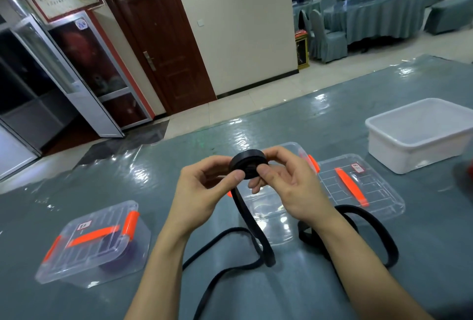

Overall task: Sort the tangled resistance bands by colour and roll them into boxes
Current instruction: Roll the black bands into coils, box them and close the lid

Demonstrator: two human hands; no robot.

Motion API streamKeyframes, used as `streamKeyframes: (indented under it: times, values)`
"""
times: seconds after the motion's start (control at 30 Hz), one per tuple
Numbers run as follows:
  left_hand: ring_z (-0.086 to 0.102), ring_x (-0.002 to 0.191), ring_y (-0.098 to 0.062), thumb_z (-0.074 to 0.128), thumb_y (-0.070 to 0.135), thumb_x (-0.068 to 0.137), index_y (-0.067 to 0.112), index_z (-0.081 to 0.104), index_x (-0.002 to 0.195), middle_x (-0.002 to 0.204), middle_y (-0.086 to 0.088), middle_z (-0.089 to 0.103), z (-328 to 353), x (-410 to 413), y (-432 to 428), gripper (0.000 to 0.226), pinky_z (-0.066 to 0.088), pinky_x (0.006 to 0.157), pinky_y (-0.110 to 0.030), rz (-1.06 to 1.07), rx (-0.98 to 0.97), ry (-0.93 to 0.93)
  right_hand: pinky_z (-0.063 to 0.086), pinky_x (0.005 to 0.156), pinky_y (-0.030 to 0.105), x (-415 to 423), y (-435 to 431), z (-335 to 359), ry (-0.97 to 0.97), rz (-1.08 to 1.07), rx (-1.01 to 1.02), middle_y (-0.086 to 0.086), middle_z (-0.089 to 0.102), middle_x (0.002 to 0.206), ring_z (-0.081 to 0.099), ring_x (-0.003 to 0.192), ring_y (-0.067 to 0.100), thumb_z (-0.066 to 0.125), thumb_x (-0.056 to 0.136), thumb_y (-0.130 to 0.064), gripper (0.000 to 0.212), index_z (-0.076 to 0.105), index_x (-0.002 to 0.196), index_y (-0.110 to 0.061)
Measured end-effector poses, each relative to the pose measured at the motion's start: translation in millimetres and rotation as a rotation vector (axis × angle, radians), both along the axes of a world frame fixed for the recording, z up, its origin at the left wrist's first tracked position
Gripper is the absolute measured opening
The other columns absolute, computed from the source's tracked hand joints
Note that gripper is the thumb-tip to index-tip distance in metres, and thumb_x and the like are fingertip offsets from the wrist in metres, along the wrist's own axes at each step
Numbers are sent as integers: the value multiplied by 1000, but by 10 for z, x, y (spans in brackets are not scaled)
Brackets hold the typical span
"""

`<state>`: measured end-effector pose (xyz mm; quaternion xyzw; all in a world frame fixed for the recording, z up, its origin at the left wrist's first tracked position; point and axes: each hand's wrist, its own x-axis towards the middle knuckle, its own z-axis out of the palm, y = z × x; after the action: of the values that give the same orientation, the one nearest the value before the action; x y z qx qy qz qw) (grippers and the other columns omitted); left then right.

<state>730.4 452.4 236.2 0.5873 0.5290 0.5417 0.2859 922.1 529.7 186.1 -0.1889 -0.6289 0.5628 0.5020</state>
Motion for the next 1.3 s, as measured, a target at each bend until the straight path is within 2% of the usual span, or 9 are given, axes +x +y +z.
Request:
streamKeyframes:
  times: [0.1, 0.23, 0.33, 0.47, 0.6, 0.8, 1.03, 1.17, 1.3]
  values:
    - [83, 90, -20, 87, 29, 91, 30, 85, 98, 93, 0, 85, 45, -29, 8, 7, 66, 87, -37, 70, 10, 207, 62, 81, 32, 20, 15, -11, -13, 81, -38, 9, 78, 99, 80, 78, 30, 68, 102, -20, 22, 66, 121, -9]
    - [79, 85, -2, 85, 24, 96, 30, 82, 101, 87, 18, 82, 177, -138, -18, 8, 62, 84, -26, 49, -14, 708, 39, 82, -6, 168, 59, 7, -398, -92, 207, -26, 75, 91, 70, 65, 6, 88, 90, -31, 29, 75, 113, -42]
    - [76, 86, 1, 81, 37, 98, 31, 82, 103, 87, 18, 81, 248, -126, -6, 8, 62, 84, -32, 7, -59, 1012, 48, 80, 5, 148, 55, 32, -495, -80, 240, -14, 75, 91, 71, 69, 10, 89, 88, -24, 23, 81, 109, -32]
    - [80, 96, -3, 90, 27, 88, 23, 85, 109, 98, 15, 84, 185, -145, 11, 22, 62, 92, -23, -11, -82, 582, 54, 76, 21, 73, 67, 9, -414, -244, 392, -10, 68, 86, 67, 78, 15, 83, 92, -12, 14, 78, 104, -19]
    - [83, 103, -22, 91, 23, 77, 18, 84, 109, 105, -4, 86, -102, -95, -54, 33, 64, 96, -35, 42, -97, 87, 62, 76, 31, 43, 117, -38, -82, -71, 55, 4, 78, 87, 77, 74, 21, 76, 94, -20, 14, 74, 108, -20]
    - [83, 100, -21, 89, 16, 80, 31, 89, 102, 105, -6, 86, -156, -42, -43, 27, 62, 88, -23, 98, -40, -84, 65, 87, 46, -52, 105, -97, 63, 224, -121, 17, 78, 105, 80, 90, 43, 71, 97, -7, 23, 64, 117, 0]
    - [84, 95, -20, 91, 20, 77, 25, 90, 98, 99, -6, 86, -96, -118, -53, 22, 64, 87, -27, 87, -103, -1, 64, 90, 38, 22, 76, -78, -76, 235, -114, 7, 79, 111, 81, 92, 36, 82, 96, -15, 30, 69, 123, -15]
    - [80, 88, 1, 95, 25, 83, 38, 87, 95, 88, 21, 83, 11, -212, -68, 19, 60, 85, -18, 60, -174, 584, 53, 68, 19, 194, 110, -26, -462, 38, 107, -18, 74, 117, 72, 74, 18, 92, 73, -58, 59, 70, 127, -52]
    - [77, 85, 8, 95, 31, 82, 41, 86, 92, 83, 27, 80, 178, -156, -10, 16, 58, 82, -16, 6, -195, 813, 55, 64, 41, 73, 77, -57, -471, -42, 214, 8, 71, 70, 66, 61, 24, 88, 87, -34, 13, 80, 96, -29]
